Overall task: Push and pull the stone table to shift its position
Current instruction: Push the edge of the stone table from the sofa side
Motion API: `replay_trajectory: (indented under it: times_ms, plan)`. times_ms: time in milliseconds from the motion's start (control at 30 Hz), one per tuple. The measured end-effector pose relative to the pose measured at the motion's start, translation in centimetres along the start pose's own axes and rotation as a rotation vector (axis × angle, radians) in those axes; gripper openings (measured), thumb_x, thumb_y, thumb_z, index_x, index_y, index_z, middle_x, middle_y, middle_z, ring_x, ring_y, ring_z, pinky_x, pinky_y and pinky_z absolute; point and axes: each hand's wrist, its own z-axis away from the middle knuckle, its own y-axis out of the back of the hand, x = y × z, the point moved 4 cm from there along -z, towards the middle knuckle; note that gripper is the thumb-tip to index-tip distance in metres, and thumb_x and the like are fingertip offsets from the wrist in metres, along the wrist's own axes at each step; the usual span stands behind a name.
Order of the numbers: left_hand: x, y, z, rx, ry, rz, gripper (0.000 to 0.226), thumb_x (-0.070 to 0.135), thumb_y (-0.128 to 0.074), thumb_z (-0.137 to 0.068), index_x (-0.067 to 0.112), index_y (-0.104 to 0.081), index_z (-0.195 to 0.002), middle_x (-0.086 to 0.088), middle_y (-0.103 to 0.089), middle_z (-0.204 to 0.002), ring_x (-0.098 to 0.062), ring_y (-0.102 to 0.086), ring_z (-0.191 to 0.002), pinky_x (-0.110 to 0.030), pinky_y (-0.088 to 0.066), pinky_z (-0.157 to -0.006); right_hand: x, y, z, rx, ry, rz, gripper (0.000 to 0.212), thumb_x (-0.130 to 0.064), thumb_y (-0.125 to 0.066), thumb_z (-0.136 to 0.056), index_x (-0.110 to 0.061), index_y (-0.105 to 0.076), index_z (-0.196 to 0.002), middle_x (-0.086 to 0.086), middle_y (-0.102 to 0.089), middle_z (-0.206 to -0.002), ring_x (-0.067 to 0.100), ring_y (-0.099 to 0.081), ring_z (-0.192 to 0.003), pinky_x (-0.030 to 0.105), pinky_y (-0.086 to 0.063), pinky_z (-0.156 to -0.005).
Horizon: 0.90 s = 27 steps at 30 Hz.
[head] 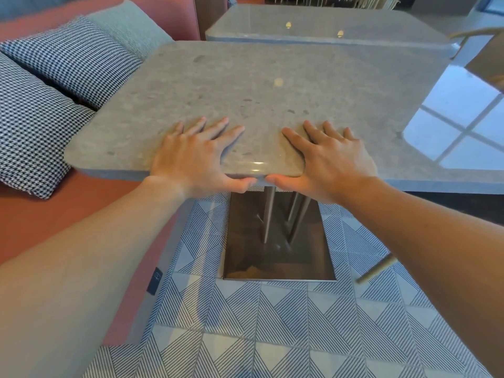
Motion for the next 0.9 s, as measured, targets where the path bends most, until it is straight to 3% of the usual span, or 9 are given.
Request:
replay_trajectory:
  times_ms: [900]
  plan:
    - [-3.1,-0.8,-2.3,-0.003,-0.042,-0.015,0.128,0.106,-0.018,-0.053,0.047,-0.026,-0.166,0.01,-0.028,-0.176,-0.029,-0.033,-0.163,-0.054,-0.025,-0.129,-1.5,-0.2,-2.6,-0.055,-0.046,0.0,0.124,-0.106,0.011,-0.065,-0.037,-0.011,-0.166,0.007,-0.027,-0.174,0.041,-0.028,-0.158,0.065,-0.03,-0.123]
